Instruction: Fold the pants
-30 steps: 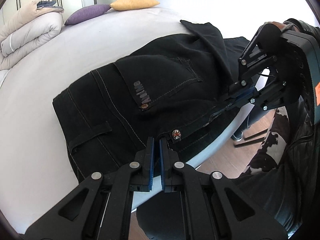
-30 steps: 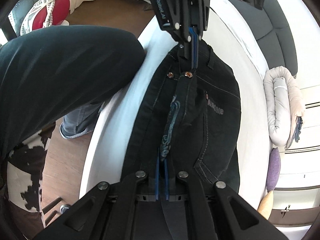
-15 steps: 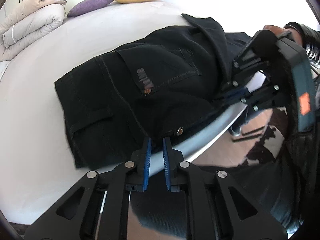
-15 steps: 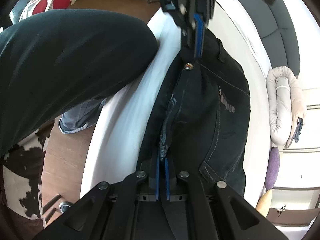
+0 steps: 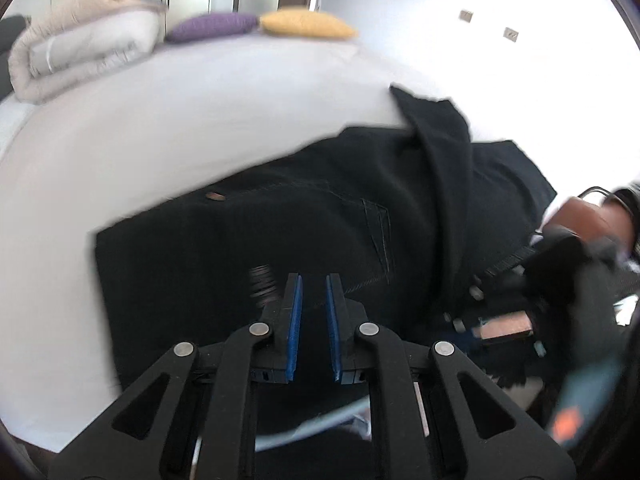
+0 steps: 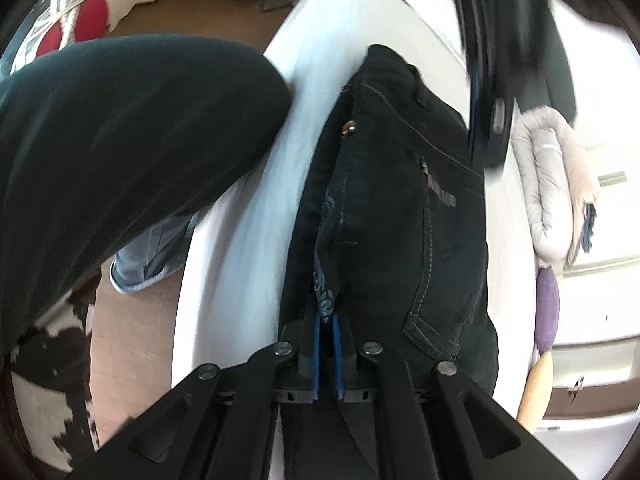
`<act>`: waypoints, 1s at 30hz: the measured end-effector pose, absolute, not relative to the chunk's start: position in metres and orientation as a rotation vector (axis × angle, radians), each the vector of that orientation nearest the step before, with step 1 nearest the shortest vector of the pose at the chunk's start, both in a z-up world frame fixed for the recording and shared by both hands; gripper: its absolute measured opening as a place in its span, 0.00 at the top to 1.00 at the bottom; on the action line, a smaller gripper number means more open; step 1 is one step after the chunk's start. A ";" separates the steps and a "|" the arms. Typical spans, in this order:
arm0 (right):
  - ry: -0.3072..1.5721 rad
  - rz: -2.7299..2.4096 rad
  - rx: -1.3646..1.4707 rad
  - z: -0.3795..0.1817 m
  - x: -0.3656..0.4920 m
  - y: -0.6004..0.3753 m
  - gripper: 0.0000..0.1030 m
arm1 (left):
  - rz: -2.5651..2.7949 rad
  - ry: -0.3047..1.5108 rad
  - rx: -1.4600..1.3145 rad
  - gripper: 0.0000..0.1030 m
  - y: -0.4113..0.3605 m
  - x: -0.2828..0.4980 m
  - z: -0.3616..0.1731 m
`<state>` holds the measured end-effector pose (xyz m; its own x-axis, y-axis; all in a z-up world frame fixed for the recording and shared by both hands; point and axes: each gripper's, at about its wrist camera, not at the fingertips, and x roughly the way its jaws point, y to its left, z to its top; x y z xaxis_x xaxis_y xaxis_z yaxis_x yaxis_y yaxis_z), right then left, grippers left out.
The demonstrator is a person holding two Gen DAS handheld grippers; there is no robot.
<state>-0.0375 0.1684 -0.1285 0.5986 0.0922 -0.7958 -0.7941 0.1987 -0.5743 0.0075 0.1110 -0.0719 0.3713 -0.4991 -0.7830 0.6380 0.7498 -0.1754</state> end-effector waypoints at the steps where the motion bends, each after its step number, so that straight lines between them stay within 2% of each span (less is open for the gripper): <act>1: 0.712 0.689 -1.193 -0.127 -0.037 0.167 0.90 | -0.726 0.970 0.162 0.89 0.103 0.012 -0.080; 3: 0.733 0.663 -1.079 -0.122 -0.032 0.162 0.88 | -0.697 1.061 0.156 0.89 0.088 0.023 -0.106; 4: 0.741 0.650 -1.030 -0.120 -0.031 0.159 0.83 | -0.683 1.058 0.143 0.89 0.086 0.024 -0.113; 5: 0.742 0.610 -0.958 -0.115 -0.028 0.151 0.69 | -0.679 1.048 0.121 0.89 0.087 0.025 -0.113; 6: 0.740 0.586 -0.908 -0.110 -0.027 0.145 0.59 | -0.675 1.052 0.099 0.89 0.088 0.027 -0.114; 7: 0.743 0.585 -0.835 -0.102 -0.027 0.137 0.32 | -0.670 1.059 0.064 0.89 0.091 0.029 -0.115; 8: 0.738 0.599 -0.696 -0.087 -0.026 0.119 0.19 | -0.666 1.061 0.050 0.89 0.092 0.029 -0.115; 14: 0.829 0.391 -0.065 -0.021 0.042 -0.014 0.18 | -0.609 1.052 0.048 0.89 0.083 0.026 -0.117; 18: 0.902 0.113 0.194 -0.004 0.115 -0.112 0.15 | -0.591 1.053 -0.008 0.89 0.092 0.018 -0.123; 24: 1.053 -0.300 0.359 -0.043 0.214 -0.204 0.15 | -0.577 1.043 -0.019 0.89 0.104 0.011 -0.124; 30: 1.174 -0.432 0.439 -0.087 0.252 -0.222 0.16 | -0.584 1.038 -0.033 0.89 0.109 0.009 -0.125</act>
